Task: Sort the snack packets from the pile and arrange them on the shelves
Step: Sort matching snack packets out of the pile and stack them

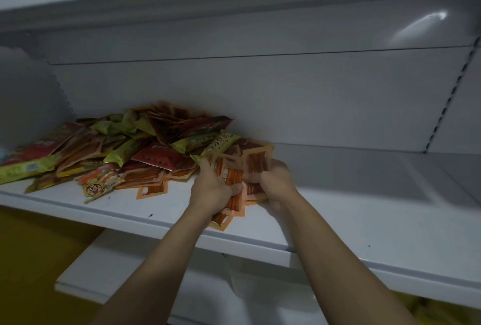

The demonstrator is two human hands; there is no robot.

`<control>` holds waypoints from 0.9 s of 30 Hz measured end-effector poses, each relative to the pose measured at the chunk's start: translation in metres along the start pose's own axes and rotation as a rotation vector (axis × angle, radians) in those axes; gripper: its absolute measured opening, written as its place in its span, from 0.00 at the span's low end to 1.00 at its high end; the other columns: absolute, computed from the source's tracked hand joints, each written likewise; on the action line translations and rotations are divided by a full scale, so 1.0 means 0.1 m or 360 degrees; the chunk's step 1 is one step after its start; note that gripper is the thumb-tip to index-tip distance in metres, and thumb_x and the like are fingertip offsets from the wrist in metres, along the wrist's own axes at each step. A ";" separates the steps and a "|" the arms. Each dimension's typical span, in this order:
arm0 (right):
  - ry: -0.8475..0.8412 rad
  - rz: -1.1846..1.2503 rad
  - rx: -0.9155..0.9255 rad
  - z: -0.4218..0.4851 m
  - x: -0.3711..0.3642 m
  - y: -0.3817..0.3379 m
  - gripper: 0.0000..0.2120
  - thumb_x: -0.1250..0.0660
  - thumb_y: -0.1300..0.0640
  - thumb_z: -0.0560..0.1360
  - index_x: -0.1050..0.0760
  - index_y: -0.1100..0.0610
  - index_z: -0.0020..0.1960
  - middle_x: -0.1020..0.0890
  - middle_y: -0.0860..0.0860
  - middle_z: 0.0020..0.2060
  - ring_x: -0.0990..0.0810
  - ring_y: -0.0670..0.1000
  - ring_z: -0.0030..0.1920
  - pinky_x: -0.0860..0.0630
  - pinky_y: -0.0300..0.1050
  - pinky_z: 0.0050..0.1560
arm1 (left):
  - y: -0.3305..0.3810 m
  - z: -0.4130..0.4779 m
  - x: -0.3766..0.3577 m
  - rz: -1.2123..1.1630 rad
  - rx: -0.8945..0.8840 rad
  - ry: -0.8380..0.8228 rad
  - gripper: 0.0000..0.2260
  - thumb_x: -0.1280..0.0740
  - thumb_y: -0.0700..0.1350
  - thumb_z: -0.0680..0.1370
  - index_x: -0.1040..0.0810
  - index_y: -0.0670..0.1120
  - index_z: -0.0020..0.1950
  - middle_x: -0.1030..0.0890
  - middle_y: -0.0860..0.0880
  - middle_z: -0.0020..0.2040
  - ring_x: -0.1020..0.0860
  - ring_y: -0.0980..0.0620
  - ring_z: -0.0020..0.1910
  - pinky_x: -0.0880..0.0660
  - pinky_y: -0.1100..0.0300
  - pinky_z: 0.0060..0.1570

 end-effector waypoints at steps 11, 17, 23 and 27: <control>0.0031 -0.0536 0.0421 0.00 0.21 -0.24 0.15 0.29 0.69 0.72 0.24 0.57 0.56 0.17 0.48 0.46 0.18 0.47 0.45 0.24 0.31 0.39 | 0.17 -0.06 -0.04 -0.0481 -0.0276 -0.0031 0.23 0.23 0.37 0.71 0.31 0.57 0.54 0.21 0.61 0.50 0.22 0.64 0.48 0.26 0.65 0.45; 0.0333 -0.0073 0.0331 -0.09 0.38 -0.12 0.08 0.32 0.69 0.75 0.21 0.62 0.53 0.15 0.58 0.47 0.16 0.59 0.49 0.18 0.46 0.47 | 0.27 0.02 -0.29 -0.0742 -0.0381 -0.0194 0.24 0.25 0.34 0.71 0.29 0.51 0.61 0.19 0.51 0.57 0.19 0.55 0.56 0.22 0.50 0.59; 0.0250 0.0443 0.0169 -0.24 0.37 0.01 0.13 0.42 0.74 0.79 0.25 0.67 0.60 0.19 0.66 0.54 0.18 0.65 0.55 0.22 0.65 0.56 | 0.14 0.07 -0.44 -0.0736 -0.0448 -0.0507 0.22 0.28 0.36 0.76 0.30 0.51 0.65 0.19 0.55 0.54 0.19 0.63 0.51 0.22 0.68 0.44; 0.0589 0.0156 0.0275 -0.32 0.39 -0.01 0.12 0.39 0.72 0.78 0.23 0.62 0.56 0.16 0.60 0.49 0.16 0.58 0.50 0.18 0.51 0.45 | 0.12 0.08 -0.49 -0.0584 -0.0484 -0.0574 0.21 0.27 0.41 0.76 0.31 0.53 0.64 0.20 0.57 0.54 0.21 0.63 0.52 0.25 0.72 0.45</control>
Point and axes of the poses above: each hand's wrist, its own z-axis towards the middle knuckle, its own x-axis out of the back of the hand, y = z × x, the point moved 4 cm from there along z, towards the middle knuckle
